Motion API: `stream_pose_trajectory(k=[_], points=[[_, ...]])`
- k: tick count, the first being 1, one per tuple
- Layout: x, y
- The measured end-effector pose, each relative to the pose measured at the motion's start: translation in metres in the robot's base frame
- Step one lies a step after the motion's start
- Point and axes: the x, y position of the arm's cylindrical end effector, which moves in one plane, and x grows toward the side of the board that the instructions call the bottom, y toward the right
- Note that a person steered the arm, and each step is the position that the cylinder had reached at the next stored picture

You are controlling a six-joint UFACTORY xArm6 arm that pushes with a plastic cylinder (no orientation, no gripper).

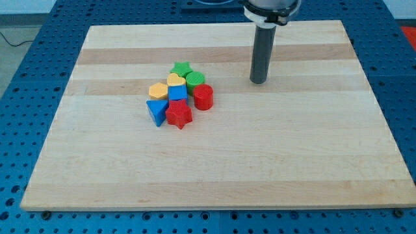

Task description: Move your arm to the bottom of the red circle

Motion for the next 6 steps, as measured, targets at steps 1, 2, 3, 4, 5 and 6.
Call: stream_pose_trajectory(k=[1,2,3,4,5,6], points=[[-0.013,0.000],[-0.028,-0.005],[0.006,0.011],[0.072,0.018],[0.093,-0.008],[0.093,-0.050]])
